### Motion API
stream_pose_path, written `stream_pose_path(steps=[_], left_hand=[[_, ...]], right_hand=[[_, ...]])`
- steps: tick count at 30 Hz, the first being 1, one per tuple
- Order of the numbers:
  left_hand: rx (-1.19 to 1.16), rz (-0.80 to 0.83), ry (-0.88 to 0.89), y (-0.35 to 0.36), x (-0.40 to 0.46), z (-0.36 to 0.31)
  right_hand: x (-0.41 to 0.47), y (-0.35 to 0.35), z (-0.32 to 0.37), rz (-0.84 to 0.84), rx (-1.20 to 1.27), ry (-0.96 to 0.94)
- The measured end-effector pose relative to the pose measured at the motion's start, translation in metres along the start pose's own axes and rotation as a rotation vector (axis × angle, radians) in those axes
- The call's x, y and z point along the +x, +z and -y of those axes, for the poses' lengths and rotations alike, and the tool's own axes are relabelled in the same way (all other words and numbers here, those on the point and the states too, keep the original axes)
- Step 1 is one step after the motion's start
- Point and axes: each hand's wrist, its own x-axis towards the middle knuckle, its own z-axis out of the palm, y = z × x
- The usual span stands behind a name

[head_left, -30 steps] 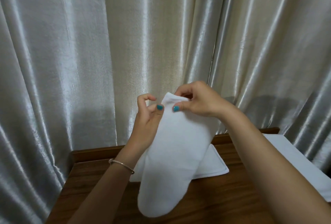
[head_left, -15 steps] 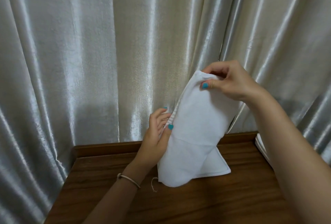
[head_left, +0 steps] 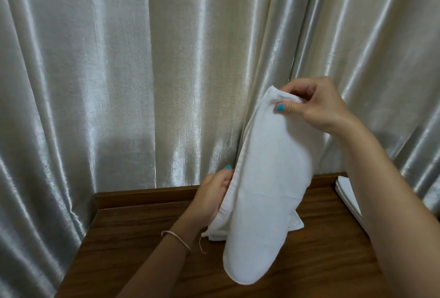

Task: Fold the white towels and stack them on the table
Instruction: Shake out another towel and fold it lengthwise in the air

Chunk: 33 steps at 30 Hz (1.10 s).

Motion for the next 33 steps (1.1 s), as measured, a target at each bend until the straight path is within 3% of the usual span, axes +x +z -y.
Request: stream_pose_path(steps=[2, 5, 7, 9, 11, 15, 21, 25, 28, 31, 33], left_hand=[[-0.040, 0.020, -0.072, 0.002, 0.004, -0.001], [0.306, -0.011, 0.143, 0.009, 0.010, 0.002], [0.423, -0.137, 0.287, 0.014, 0.015, 0.004], [0.646, -0.364, 0.460, 0.012, 0.021, 0.003], [0.769, -0.443, 0.602, 0.007, 0.024, 0.000], [0.821, -0.339, 0.666, -0.002, 0.028, -0.007], [0.673, -0.117, 0.462, -0.020, 0.021, -0.004], [0.814, -0.132, 0.637, -0.026, 0.010, 0.005], [0.970, -0.026, 0.810, -0.035, 0.012, 0.006], [1.049, 0.106, 0.724, -0.045, 0.015, 0.006], [1.044, 0.086, 0.662, -0.047, 0.015, 0.008]], right_hand=[[-0.001, -0.001, 0.003, -0.003, 0.016, -0.011], [-0.004, 0.003, 0.008, 0.018, 0.016, -0.010], [-0.007, 0.008, 0.012, 0.046, 0.006, -0.019], [-0.009, 0.011, 0.014, 0.066, 0.008, -0.031], [-0.010, 0.010, 0.014, 0.067, 0.018, -0.036], [-0.009, 0.003, 0.011, 0.047, 0.062, -0.031], [-0.005, -0.009, -0.002, -0.070, 0.009, 0.017], [-0.003, -0.013, -0.008, -0.119, -0.040, 0.043], [-0.002, -0.015, -0.008, -0.138, -0.034, 0.055], [-0.002, -0.014, -0.005, -0.093, -0.051, 0.023], [-0.002, -0.012, -0.003, -0.058, -0.078, 0.011]])
